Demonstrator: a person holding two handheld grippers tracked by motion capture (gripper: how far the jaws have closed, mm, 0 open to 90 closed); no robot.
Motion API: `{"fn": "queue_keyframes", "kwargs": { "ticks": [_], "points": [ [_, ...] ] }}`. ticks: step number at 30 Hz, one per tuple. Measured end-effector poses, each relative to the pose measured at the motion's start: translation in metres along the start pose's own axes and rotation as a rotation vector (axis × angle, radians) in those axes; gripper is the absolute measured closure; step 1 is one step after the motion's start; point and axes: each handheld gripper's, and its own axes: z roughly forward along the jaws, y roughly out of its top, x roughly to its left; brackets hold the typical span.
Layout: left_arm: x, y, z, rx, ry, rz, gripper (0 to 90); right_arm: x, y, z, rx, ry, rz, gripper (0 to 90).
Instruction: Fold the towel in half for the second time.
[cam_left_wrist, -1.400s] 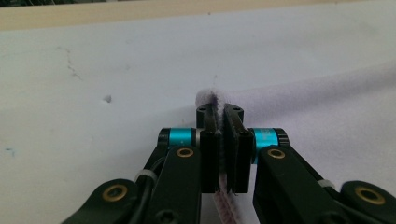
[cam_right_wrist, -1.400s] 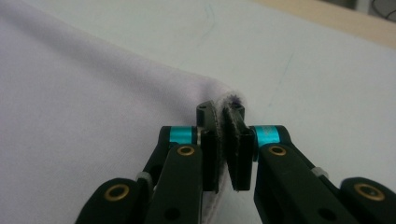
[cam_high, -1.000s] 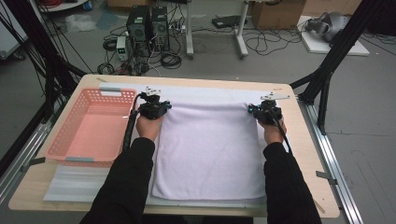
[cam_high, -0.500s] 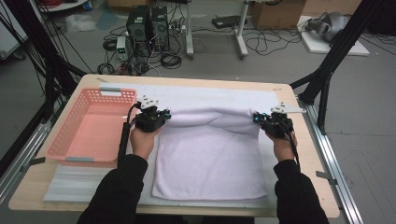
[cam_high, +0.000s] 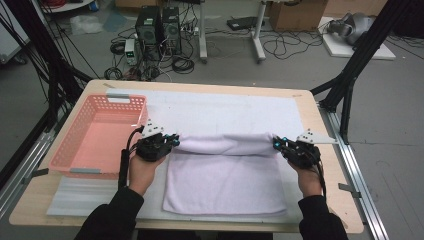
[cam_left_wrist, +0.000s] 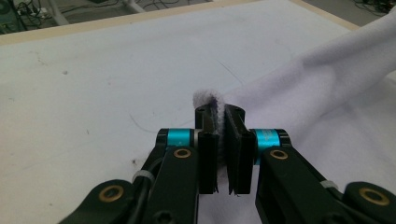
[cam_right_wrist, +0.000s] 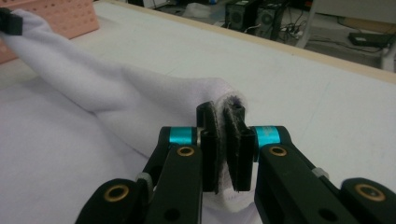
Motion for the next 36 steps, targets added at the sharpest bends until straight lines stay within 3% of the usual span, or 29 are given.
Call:
{"fn": "queue_keyframes", "kwargs": {
  "ticks": [8, 12, 20, 23, 30, 36],
  "points": [
    [-0.005, -0.018, -0.007, 0.010, -0.025, 0.041, 83.6, 0.009, -0.006, -0.008, 0.022, 0.003, -0.030, 85.1],
    [-0.006, -0.025, -0.012, 0.000, -0.045, 0.032, 83.6, 0.016, -0.008, -0.014, 0.053, 0.005, -0.048, 85.0],
    [-0.011, -0.043, -0.022, 0.010, -0.092, 0.040, 83.4, 0.021, -0.030, -0.027, 0.074, 0.006, -0.018, 84.9],
    [-0.015, -0.047, -0.024, 0.018, -0.105, 0.064, 83.4, 0.022, -0.036, -0.032, 0.079, 0.024, -0.012, 84.9],
    [-0.018, -0.052, -0.035, 0.014, -0.139, 0.050, 83.1, 0.019, -0.042, -0.045, 0.074, 0.075, 0.000, 84.9],
    [-0.022, -0.057, -0.047, 0.034, -0.181, 0.055, 82.5, 0.022, -0.047, -0.055, 0.105, 0.115, -0.027, 84.8]
  ]
}}
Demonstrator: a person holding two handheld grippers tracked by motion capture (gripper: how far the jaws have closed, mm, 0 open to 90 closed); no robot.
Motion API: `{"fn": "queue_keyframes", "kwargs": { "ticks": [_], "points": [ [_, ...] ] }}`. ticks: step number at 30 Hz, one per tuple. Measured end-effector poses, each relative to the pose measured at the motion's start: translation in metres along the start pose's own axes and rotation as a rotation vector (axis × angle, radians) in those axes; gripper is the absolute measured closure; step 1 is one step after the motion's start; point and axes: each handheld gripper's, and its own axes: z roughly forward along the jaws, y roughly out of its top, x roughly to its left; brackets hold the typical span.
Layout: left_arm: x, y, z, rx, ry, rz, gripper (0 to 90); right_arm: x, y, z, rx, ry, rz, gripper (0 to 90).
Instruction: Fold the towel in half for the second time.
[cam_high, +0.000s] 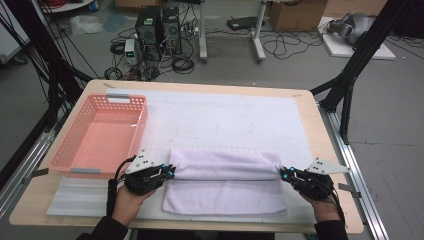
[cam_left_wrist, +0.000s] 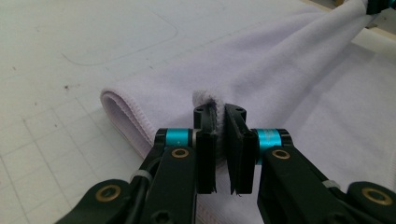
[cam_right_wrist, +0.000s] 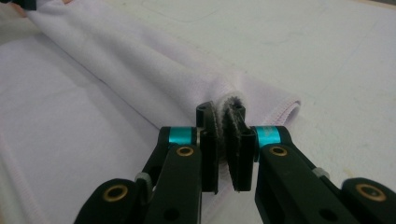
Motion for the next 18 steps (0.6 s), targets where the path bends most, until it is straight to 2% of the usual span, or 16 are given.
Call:
{"fn": "queue_keyframes", "kwargs": {
  "ticks": [3, 4, 9, 10, 12, 13, 14, 16, 18],
  "points": [
    [-0.002, -0.003, -0.002, 0.024, -0.007, 0.001, 82.8, 0.004, -0.006, -0.001, 0.029, 0.047, -0.022, 84.7],
    [-0.002, -0.004, -0.002, 0.034, -0.008, 0.004, 82.8, 0.005, -0.008, -0.001, 0.037, 0.053, -0.035, 84.5],
    [-0.004, -0.006, -0.004, 0.070, -0.024, -0.006, 82.0, 0.005, -0.011, -0.002, 0.079, 0.059, -0.037, 84.0],
    [-0.004, -0.006, -0.005, 0.071, -0.021, -0.009, 80.1, 0.005, -0.012, -0.002, 0.088, 0.062, -0.039, 83.4],
    [-0.004, -0.004, -0.008, 0.049, -0.019, -0.026, 68.2, 0.004, -0.012, -0.002, 0.099, 0.085, -0.028, 80.1],
    [-0.004, -0.002, -0.010, 0.031, -0.017, -0.025, 57.7, 0.002, -0.011, -0.005, 0.086, 0.091, -0.014, 73.3],
    [-0.004, 0.000, -0.011, 0.006, -0.014, -0.028, 52.4, 0.001, -0.010, -0.007, 0.069, 0.091, 0.002, 68.0],
    [-0.004, 0.005, -0.015, -0.038, -0.012, -0.034, 46.6, -0.004, -0.007, -0.016, 0.004, 0.072, 0.067, 61.3],
    [-0.002, 0.009, -0.015, -0.056, -0.012, -0.027, 44.4, -0.009, -0.003, -0.023, -0.056, 0.035, 0.101, 58.0]
  ]
}}
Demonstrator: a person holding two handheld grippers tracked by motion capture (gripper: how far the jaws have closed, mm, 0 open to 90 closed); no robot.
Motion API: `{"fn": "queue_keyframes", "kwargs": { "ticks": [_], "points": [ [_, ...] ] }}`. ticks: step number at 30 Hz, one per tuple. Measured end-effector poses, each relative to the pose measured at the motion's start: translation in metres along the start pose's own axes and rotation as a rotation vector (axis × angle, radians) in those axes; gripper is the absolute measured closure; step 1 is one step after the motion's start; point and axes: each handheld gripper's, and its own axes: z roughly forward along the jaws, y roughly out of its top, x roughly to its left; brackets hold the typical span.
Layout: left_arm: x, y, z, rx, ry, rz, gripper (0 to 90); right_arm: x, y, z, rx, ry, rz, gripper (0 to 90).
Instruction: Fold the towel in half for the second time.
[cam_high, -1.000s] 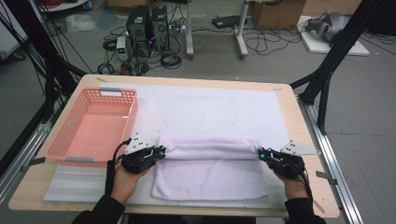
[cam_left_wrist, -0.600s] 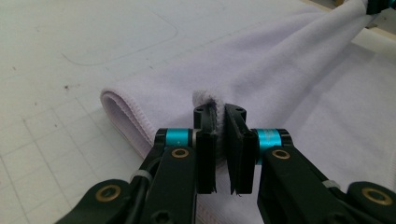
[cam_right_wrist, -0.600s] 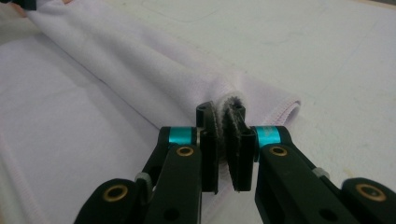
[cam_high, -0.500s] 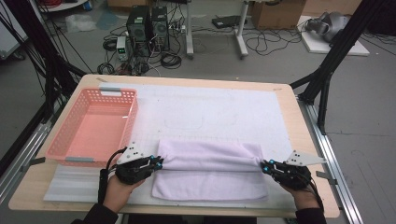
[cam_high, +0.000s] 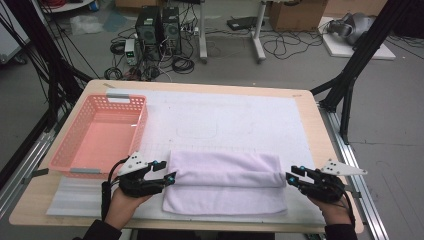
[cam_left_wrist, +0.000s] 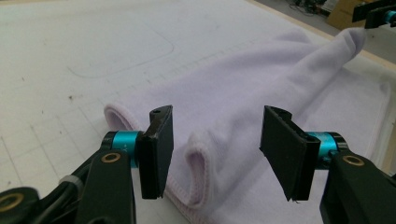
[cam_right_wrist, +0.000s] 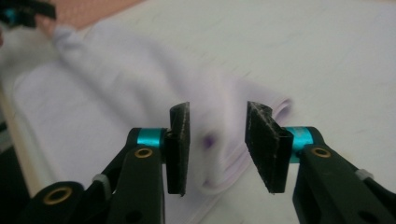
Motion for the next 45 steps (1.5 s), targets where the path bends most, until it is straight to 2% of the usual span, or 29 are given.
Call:
{"fn": "queue_keyframes", "kwargs": {
  "ticks": [2, 4, 5, 8, 11, 14, 16, 17, 19, 20, 22, 24, 26, 27, 30, 33, 35, 37, 39, 43, 45],
  "points": [
    [0.003, 0.004, 0.002, -0.010, 0.014, -0.004, 43.9, -0.004, 0.004, 0.000, -0.031, -0.035, 0.023, 56.1],
    [0.006, 0.008, 0.005, -0.016, 0.031, -0.013, 44.0, -0.006, 0.008, 0.005, -0.027, -0.085, 0.036, 56.0],
    [0.007, 0.010, 0.007, -0.018, 0.040, -0.018, 44.0, -0.006, 0.009, 0.011, -0.010, -0.105, 0.045, 56.8],
    [0.013, 0.016, 0.016, -0.018, 0.056, -0.022, 44.2, -0.007, 0.015, 0.033, 0.056, -0.168, 0.025, 59.2],
    [0.022, 0.022, 0.025, -0.022, 0.066, -0.038, 44.3, -0.011, 0.020, 0.058, 0.102, -0.215, 0.021, 56.5],
    [0.027, 0.024, 0.031, -0.034, 0.076, -0.069, 44.4, -0.010, 0.021, 0.079, 0.181, -0.253, 0.018, 50.4],
    [0.027, 0.022, 0.032, -0.028, 0.078, -0.069, 44.5, -0.009, 0.017, 0.087, 0.194, -0.241, 0.038, 48.7],
    [0.027, 0.020, 0.032, -0.024, 0.081, -0.064, 44.6, -0.008, 0.015, 0.089, 0.202, -0.240, 0.039, 52.5],
    [0.028, 0.015, 0.032, -0.017, 0.087, -0.066, 44.7, -0.010, 0.011, 0.090, 0.228, -0.212, 0.034, 74.2],
    [0.029, 0.013, 0.033, -0.012, 0.092, -0.072, 44.6, -0.011, 0.010, 0.090, 0.225, -0.201, 0.029, 81.5],
    [0.029, 0.011, 0.033, 0.000, 0.098, -0.072, 44.7, -0.011, 0.012, 0.087, 0.206, -0.247, -0.004, 83.5],
    [0.029, 0.009, 0.034, 0.004, 0.104, -0.073, 44.6, -0.014, 0.013, 0.086, 0.179, -0.298, -0.008, 82.3],
    [0.028, 0.009, 0.034, 0.009, 0.105, -0.066, 44.6, -0.015, 0.011, 0.089, 0.197, -0.356, -0.012, 68.2],
    [0.028, 0.009, 0.035, 0.011, 0.111, -0.058, 44.5, -0.015, 0.009, 0.089, 0.200, -0.386, -0.014, 64.0],
    [0.029, 0.009, 0.036, 0.014, 0.115, -0.055, 44.3, -0.015, 0.011, 0.083, 0.155, -0.392, 0.004, 60.8],
    [0.031, 0.008, 0.035, 0.013, 0.121, -0.062, 44.2, -0.012, 0.015, 0.075, 0.099, -0.353, -0.003, 56.9],
    [0.032, 0.008, 0.034, 0.013, 0.124, -0.065, 44.1, -0.008, 0.017, 0.072, 0.079, -0.311, -0.024, 56.7],
    [0.033, 0.008, 0.033, 0.012, 0.126, -0.065, 44.1, -0.004, 0.018, 0.073, 0.075, -0.247, -0.046, 56.7],
    [0.034, 0.008, 0.033, 0.012, 0.126, -0.069, 44.1, 0.001, 0.017, 0.079, 0.109, -0.164, -0.070, 57.3],
    [0.035, 0.007, 0.031, 0.009, 0.130, -0.073, 44.1, 0.014, 0.012, 0.090, 0.210, 0.000, -0.152, 55.2],
    [0.036, 0.007, 0.031, 0.005, 0.131, -0.077, 44.1, 0.022, 0.011, 0.091, 0.248, 0.041, -0.197, 54.9]
  ]
}}
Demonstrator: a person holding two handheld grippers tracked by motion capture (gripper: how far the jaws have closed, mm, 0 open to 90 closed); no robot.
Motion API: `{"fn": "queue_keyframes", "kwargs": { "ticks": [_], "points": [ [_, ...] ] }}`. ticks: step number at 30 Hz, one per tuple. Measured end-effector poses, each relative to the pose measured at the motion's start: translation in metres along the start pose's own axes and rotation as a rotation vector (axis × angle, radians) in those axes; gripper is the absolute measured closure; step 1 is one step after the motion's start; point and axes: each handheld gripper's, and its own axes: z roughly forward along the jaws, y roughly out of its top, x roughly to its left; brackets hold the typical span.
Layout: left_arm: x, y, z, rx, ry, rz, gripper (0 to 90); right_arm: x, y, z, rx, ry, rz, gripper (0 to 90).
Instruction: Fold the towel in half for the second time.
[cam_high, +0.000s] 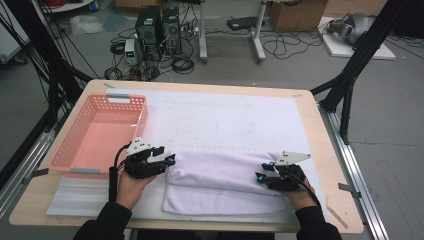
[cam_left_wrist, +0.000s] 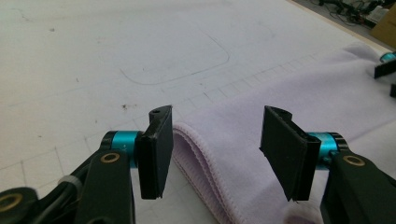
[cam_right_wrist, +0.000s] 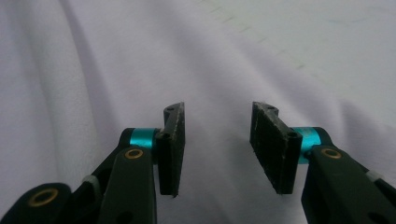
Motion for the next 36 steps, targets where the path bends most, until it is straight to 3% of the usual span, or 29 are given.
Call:
{"fn": "queue_keyframes", "kwargs": {
  "ticks": [4, 6, 8, 9, 11, 13, 16, 19, 23, 25, 26, 28, 33, 36],
  "points": [
    [0.000, 0.000, 0.000, 0.004, 0.001, 0.002, 44.0, 0.014, -0.005, -0.001, 0.055, 0.098, -0.076, 54.7],
    [-0.001, 0.000, 0.002, 0.009, 0.002, 0.001, 43.9, 0.016, -0.009, -0.008, 0.060, 0.149, -0.075, 54.6],
    [-0.002, -0.001, 0.004, 0.015, 0.000, 0.007, 43.8, 0.015, -0.010, -0.014, 0.052, 0.167, -0.075, 54.8],
    [-0.002, -0.001, 0.005, 0.022, 0.002, 0.008, 43.6, 0.013, -0.010, -0.017, 0.032, 0.152, -0.065, 53.7],
    [-0.003, -0.001, 0.006, 0.034, 0.006, 0.012, 43.2, 0.006, -0.009, -0.023, -0.034, 0.079, -0.003, 49.2],
    [-0.003, -0.002, 0.009, 0.045, 0.015, 0.008, 43.0, -0.003, -0.008, -0.029, -0.089, -0.041, 0.066, 47.8],
    [-0.002, -0.002, 0.015, 0.064, 0.035, -0.018, 42.5, -0.018, -0.009, -0.033, -0.117, -0.199, 0.179, 46.1],
    [0.000, -0.003, 0.023, 0.083, 0.049, -0.032, 41.8, -0.032, -0.008, -0.028, -0.111, -0.283, 0.246, 45.1],
    [0.005, -0.006, 0.029, 0.145, 0.071, -0.067, 46.9, -0.045, -0.004, -0.007, -0.074, -0.321, 0.284, 46.1],
    [0.004, -0.007, 0.031, 0.177, 0.044, -0.066, 62.9, -0.048, -0.003, 0.002, -0.053, -0.322, 0.307, 51.2],
    [0.002, -0.008, 0.031, 0.197, 0.040, -0.045, 72.3, -0.048, -0.003, 0.005, -0.039, -0.324, 0.313, 54.1],
    [-0.002, -0.008, 0.031, 0.202, 0.042, -0.037, 83.1, -0.047, -0.005, 0.008, -0.037, -0.312, 0.323, 57.9],
    [-0.005, -0.004, 0.023, 0.188, 0.062, -0.054, 85.2, -0.046, -0.009, 0.006, -0.054, -0.317, 0.322, 57.1],
    [-0.004, -0.002, 0.014, 0.189, 0.086, -0.101, 85.2, -0.046, -0.009, 0.005, -0.055, -0.324, 0.309, 56.4]
  ]
}}
